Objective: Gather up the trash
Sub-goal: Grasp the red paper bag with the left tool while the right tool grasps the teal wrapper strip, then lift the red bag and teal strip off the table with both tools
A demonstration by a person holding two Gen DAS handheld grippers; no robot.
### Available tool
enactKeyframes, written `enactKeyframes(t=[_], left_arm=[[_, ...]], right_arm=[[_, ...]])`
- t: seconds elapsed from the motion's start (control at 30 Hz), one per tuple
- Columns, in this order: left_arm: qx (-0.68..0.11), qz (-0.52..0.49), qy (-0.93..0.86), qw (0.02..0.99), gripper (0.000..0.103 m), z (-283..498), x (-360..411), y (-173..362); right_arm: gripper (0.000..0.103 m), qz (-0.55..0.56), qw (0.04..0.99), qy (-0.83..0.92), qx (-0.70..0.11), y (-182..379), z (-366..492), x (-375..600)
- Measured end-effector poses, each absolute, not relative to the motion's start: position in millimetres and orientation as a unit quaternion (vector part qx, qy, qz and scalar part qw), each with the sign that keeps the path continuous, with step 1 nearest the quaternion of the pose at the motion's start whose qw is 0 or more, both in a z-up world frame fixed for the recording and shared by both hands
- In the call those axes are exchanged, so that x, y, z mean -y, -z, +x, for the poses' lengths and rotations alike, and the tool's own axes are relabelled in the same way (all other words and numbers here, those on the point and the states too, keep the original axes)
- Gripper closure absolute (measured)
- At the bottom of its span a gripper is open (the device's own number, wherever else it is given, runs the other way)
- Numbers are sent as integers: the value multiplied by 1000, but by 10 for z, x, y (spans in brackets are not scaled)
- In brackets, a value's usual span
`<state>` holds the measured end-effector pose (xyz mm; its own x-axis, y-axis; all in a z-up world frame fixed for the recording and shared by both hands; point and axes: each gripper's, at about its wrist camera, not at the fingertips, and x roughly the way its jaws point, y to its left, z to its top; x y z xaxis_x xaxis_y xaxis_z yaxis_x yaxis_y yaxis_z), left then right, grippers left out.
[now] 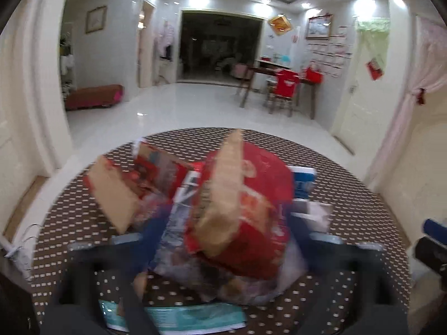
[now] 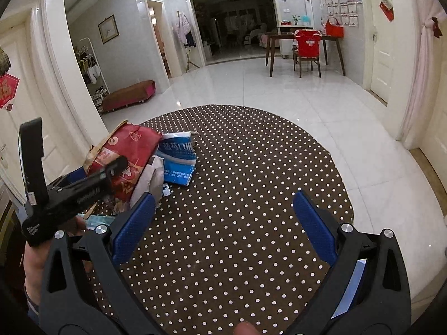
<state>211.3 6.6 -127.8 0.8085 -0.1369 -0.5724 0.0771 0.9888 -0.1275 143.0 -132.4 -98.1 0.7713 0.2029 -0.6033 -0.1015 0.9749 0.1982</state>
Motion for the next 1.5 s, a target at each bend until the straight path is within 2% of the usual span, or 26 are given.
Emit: enactKeyframes(t=[0.13, 0.23, 0.53, 0.73, 0.83, 1.0, 1.1, 1.13, 1.2, 1.23, 1.27, 1.5], left_arm=[[-289, -35, 72, 954, 65, 2011, -5, 1226], [-273, -30, 70, 959, 70, 1892, -36, 1154], [-234, -19, 37, 971, 71, 1289, -502, 962], [-234, -19, -11, 972, 71, 906, -923, 978], [-234, -23, -39, 971, 71, 754, -1133, 1006], [-240, -43, -68, 968, 71, 580, -1435, 1070], [-240, -51, -71, 967, 71, 515, -1514, 1075], [-239, -51, -71, 967, 71, 502, -1525, 1078], [-239, -52, -69, 967, 71, 489, -1528, 1081], [-239, -53, -67, 967, 71, 490, -1524, 1079], [-238, -54, -66, 967, 71, 486, -1495, 1069], [-236, -52, -46, 969, 71, 434, -1335, 1034]], right_arm=[[6, 78, 934, -93, -337, 1018, 1428, 1267], [6, 71, 930, -116, -343, 1041, 1420, 1149], [6, 13, 885, -256, -388, 1284, 1454, 441], [7, -65, 844, -371, -382, 1384, 1455, -293], [19, -107, 824, -411, -375, 1393, 1513, -638], [25, -173, 790, -445, -384, 1540, 1684, -1077], [33, -218, 785, -429, -390, 1703, 1788, -1209], [38, -214, 783, -433, -392, 1708, 1816, -1209], [53, -219, 783, -428, -393, 1699, 1833, -1195], [67, -220, 783, -428, -394, 1690, 1821, -1183], [72, -227, 784, -424, -393, 1687, 1771, -1164], [88, -219, 799, -399, -392, 1635, 1386, -881]])
